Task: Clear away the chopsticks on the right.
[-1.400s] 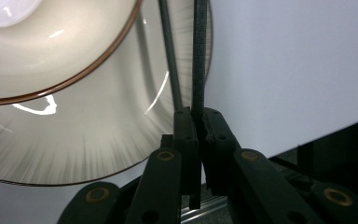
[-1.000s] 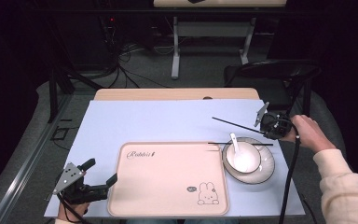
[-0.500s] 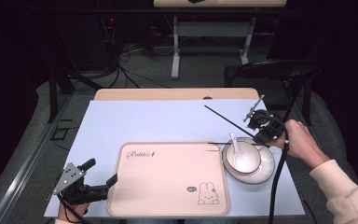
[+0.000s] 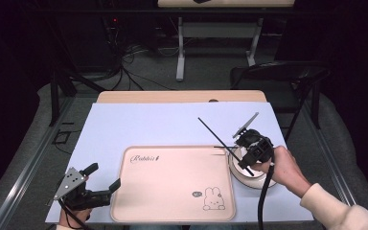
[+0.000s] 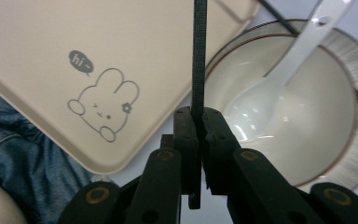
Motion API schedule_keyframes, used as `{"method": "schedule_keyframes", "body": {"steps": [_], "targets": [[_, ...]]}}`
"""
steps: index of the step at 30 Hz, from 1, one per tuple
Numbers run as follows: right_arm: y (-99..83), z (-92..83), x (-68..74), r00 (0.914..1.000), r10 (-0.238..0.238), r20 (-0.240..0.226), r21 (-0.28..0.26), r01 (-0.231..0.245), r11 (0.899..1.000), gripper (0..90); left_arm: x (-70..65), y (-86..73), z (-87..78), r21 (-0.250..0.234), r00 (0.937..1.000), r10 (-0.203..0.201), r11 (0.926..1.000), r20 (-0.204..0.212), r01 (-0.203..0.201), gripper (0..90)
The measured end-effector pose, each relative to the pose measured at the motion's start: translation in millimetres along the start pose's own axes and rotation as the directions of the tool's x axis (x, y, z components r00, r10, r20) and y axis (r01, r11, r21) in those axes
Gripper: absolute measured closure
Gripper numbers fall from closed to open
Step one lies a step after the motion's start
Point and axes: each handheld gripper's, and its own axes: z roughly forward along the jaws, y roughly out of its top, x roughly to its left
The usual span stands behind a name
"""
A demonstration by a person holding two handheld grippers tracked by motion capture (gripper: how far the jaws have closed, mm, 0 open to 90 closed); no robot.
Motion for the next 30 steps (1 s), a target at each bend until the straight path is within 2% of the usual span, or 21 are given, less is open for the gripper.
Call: {"method": "schedule_keyframes", "body": {"steps": [3,5,6,13,15,16,17,22,23,25,27,28,30], "targets": [[-2.1,5.8,4.2,0.9996,0.006,-0.027,-0.003,-0.006,1.0,85.0,-0.2,0.2,0.3,-0.001,1.0,0.002,1.0,0.002,-0.002,0.0],[-4.5,12.6,9.2,0.9976,0.034,-0.061,-0.006,-0.034,0.999,85.0,-0.3,0.3,0.4,-0.001,1.0,0.002,1.0,0.004,-0.002,0.0],[-6.1,17.1,12.1,0.9956,0.054,-0.077,0.005,-0.054,0.999,85.0,-0.3,0.3,0.5,-0.001,1.0,0.002,1.0,0.006,-0.002,0.0],[-18.4,54.2,26.4,0.9871,0.087,-0.134,0.036,-0.082,0.996,84.9,0.0,0.2,0.6,0.0,1.0,0.0,1.0,0.004,0.0,0.0],[-21.6,65.0,29.3,0.985,0.094,-0.145,0.041,-0.089,0.995,84.9,-0.1,0.1,0.6,0.0,1.0,0.001,1.0,0.005,-0.001,0.0],[-23.3,69.9,30.8,0.983,0.112,-0.146,0.049,-0.106,0.993,84.9,-0.1,0.2,0.5,0.0,1.0,0.002,1.0,0.006,-0.002,0.0],[-24.2,74.5,30.9,0.984,0.104,-0.145,0.057,-0.097,0.994,84.9,-0.1,0.2,0.4,0.0,1.0,0.003,1.0,0.006,-0.003,0.0],[-30.6,95.2,34.0,0.976,0.132,-0.173,0.044,-0.126,0.991,84.9,0.1,0.2,0.9,0.003,1.0,0.001,1.0,0.005,-0.001,0.0],[-30.5,97.3,35.3,0.9759,0.13,-0.175,0.058,-0.122,0.991,84.9,0.0,0.2,1.0,0.003,1.0,0.003,1.0,0.005,-0.003,0.0],[-31.1,103.3,36.4,0.9771,0.122,-0.174,0.052,-0.114,0.992,84.9,0.0,0.2,0.9,0.002,1.0,0.001,1.0,0.004,-0.001,0.0],[-31.2,106.8,38.2,0.974,0.141,-0.177,0.065,-0.132,0.989,84.8,0.2,0.1,0.9,0.003,1.0,0.001,1.0,0.004,-0.001,0.0],[-31.1,109.1,38.2,0.9786,0.117,-0.169,0.059,-0.108,0.992,84.7,0.2,0.1,0.9,0.003,1.0,0.001,1.0,0.004,-0.001,0.0],[-30.7,110.2,41.0,0.9742,0.135,-0.181,0.058,-0.126,0.99,84.6,0.2,0.1,0.8,0.002,1.0,0.0,1.0,0.004,0.0,0.0]]}}
